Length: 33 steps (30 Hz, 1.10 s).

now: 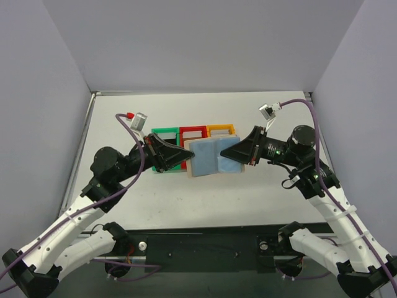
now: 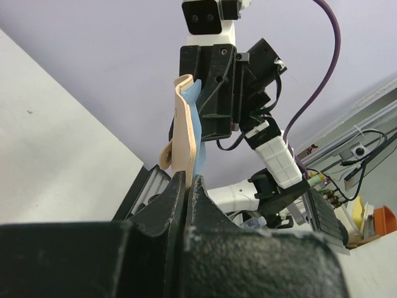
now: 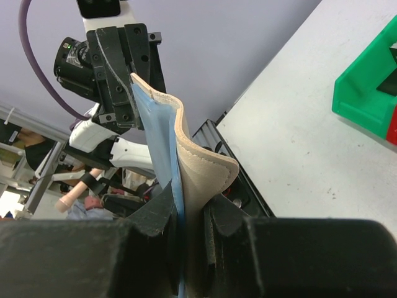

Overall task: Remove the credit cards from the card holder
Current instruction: Remove the credit card from the card holder.

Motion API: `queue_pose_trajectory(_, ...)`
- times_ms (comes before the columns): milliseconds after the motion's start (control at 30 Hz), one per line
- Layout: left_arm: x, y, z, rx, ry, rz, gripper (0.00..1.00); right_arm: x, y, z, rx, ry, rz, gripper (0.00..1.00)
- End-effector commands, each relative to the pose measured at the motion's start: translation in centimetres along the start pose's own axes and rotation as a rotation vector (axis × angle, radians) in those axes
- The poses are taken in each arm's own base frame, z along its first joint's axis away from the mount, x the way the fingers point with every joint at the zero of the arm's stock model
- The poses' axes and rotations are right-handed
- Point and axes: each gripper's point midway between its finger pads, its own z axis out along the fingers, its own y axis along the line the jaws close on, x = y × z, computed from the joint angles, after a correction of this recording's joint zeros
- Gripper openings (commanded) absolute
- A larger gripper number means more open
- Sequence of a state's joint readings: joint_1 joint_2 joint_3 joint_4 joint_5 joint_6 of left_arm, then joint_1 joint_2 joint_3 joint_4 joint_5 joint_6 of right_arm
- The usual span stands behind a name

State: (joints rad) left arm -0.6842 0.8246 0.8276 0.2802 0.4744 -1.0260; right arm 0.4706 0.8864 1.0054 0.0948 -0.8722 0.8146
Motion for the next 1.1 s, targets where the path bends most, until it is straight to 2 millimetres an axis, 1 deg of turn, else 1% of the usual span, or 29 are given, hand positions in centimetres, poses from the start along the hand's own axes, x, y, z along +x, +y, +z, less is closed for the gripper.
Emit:
queue_pose_trajectory(0, -1.71, -2.92, -0.33, 0.046, -0.031, 0.059, 0.00, -0.71, 0.43, 0.09, -0.015, -0.016, -0.045, 0.02)
queue_pose_trajectory(100, -1.76, -3.04, -0.41, 0.037, -0.027, 0.064, 0.00, -0.65, 0.11, 0.17, -0.008, -0.012, -0.042, 0.00)
queue_pose_trajectory(167, -1.70, -2.96, -0.43, 0.035, -0.024, 0.060, 0.03, -0.68, 0.17, 0.20, -0.009, -0.014, -0.043, 0.00)
queue_pose_trajectory(367, -1.59, -2.85, -0.38, 0.037, -0.024, 0.053, 0.06, -0.70, 0.33, 0.15, -0.014, -0.014, -0.045, 0.00)
queue_pose_trajectory(467, -1.65, -2.96, -0.39, 0.044, -0.026, 0.056, 0.13, -0.65, 0.31, 0.13, -0.013, -0.013, -0.044, 0.00)
queue_pose_trajectory(600, -1.74, -3.44, -0.52, 0.058, -0.029, 0.059, 0.20, -0.58, -0.03, 0.19, -0.005, -0.014, -0.037, 0.00)
queue_pose_trajectory(833, -1.60, -3.26, -0.55, 0.056, -0.028, 0.055, 0.22, -0.56, -0.07, 0.22, -0.006, -0.013, -0.037, 0.00)
queue_pose_trajectory(967, -1.68, -3.56, -0.67, 0.067, -0.033, 0.060, 0.29, -0.54, -0.15, 0.26, -0.005, -0.012, -0.036, 0.00)
queue_pose_trajectory(1067, -1.70, -3.60, -0.72, 0.068, -0.033, 0.061, 0.31, -0.44, -0.24, 0.29, -0.005, -0.010, -0.032, 0.00)
